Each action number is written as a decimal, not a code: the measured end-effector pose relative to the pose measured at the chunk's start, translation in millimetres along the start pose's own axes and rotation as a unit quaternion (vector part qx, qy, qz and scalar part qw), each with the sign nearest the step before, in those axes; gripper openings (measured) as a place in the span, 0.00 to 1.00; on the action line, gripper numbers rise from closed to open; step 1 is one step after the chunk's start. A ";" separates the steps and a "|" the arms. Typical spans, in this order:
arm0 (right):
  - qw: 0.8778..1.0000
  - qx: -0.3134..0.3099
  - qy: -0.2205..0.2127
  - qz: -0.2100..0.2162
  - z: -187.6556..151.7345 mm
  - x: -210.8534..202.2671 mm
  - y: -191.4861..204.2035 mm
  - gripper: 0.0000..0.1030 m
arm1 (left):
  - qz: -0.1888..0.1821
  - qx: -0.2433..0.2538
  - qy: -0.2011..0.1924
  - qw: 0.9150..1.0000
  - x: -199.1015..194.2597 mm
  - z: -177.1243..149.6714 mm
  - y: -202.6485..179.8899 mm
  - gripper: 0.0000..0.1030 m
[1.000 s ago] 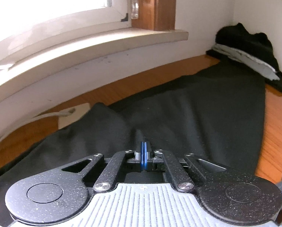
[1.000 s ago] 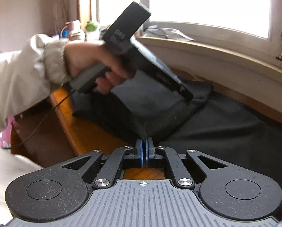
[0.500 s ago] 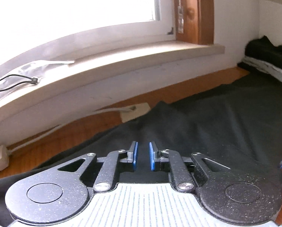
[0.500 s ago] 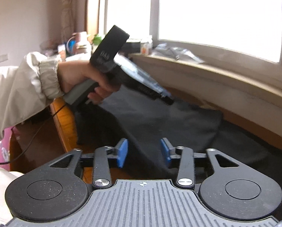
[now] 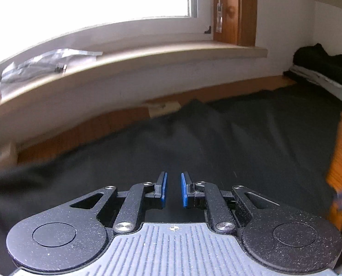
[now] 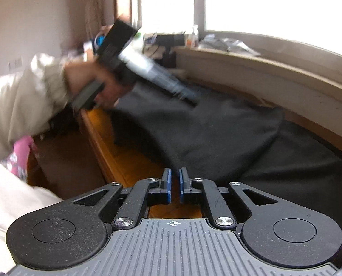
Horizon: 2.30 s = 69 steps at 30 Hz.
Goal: Fold clothes
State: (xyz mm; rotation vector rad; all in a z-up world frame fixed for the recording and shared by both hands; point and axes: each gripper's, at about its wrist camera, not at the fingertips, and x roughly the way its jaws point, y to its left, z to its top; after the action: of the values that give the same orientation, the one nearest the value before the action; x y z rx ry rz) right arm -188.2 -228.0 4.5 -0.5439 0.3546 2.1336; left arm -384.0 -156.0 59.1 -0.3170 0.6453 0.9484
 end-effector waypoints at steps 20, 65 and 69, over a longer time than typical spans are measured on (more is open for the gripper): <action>0.999 0.027 -0.023 -0.021 16.2 29.6 8.0 0.29 | -0.016 -0.011 -0.032 0.999 -51.4 -35.4 -27.9 0.14; 0.791 0.410 -0.079 -0.448 -173.6 -256.3 -274.6 0.48 | -0.063 0.038 -0.013 0.997 108.6 65.9 -72.9 0.38; 0.783 0.411 -0.076 -0.460 -168.6 -249.2 -284.8 0.44 | -0.062 0.036 -0.011 0.997 109.3 65.5 -72.2 0.39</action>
State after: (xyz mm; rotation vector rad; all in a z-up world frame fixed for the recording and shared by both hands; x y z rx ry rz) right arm 215.9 -311.8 -30.9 0.0185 0.6992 0.9046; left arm -254.3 -91.3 38.2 -0.2793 0.6305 0.8079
